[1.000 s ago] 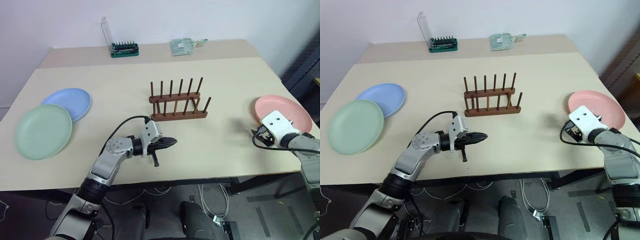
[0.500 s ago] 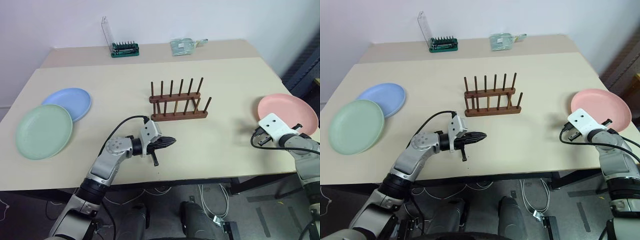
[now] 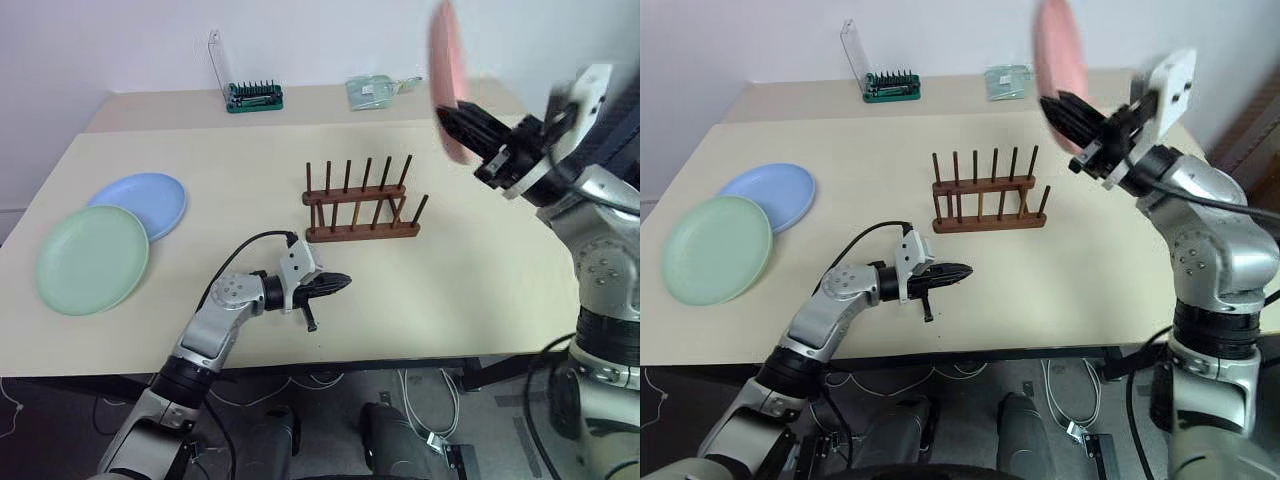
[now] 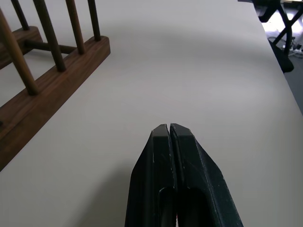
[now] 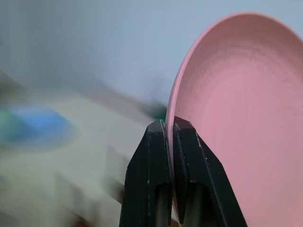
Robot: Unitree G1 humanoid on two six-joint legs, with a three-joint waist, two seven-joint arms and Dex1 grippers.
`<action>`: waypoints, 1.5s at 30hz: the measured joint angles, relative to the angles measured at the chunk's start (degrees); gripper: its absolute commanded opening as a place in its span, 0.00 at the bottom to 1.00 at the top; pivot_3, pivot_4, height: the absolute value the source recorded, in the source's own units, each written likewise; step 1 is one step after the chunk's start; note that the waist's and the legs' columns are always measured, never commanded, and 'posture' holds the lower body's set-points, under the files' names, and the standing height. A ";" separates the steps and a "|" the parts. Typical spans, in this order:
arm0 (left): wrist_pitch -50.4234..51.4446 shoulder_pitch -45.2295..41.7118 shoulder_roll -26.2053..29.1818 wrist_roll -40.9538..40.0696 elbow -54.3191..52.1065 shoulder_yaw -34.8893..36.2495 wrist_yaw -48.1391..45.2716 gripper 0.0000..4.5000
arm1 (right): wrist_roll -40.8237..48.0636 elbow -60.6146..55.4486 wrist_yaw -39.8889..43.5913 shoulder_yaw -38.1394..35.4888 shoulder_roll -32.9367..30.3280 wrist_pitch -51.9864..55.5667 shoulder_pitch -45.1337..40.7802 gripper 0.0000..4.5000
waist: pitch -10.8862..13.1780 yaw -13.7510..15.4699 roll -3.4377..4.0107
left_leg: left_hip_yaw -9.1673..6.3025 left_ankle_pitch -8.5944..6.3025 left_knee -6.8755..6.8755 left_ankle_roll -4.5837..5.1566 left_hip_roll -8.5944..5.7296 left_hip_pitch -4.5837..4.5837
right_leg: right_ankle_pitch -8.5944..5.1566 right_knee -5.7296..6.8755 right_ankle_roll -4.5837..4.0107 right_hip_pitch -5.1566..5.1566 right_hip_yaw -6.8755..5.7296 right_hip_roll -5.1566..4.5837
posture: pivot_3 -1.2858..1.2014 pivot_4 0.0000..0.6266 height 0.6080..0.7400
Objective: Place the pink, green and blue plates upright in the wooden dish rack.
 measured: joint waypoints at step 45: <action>-0.46 1.67 0.98 -1.18 -0.16 3.19 0.48 0.00 | 13.67 28.27 -1.83 -3.68 3.39 18.09 -9.47 0.01 | 0.00 -0.47 0.05 | 0.18 0.00 -0.04 0.01 0.00 -0.05 | 0.01 0.11 0.01 -0.23 0.04 0.04 | 0.52 0.24 1.00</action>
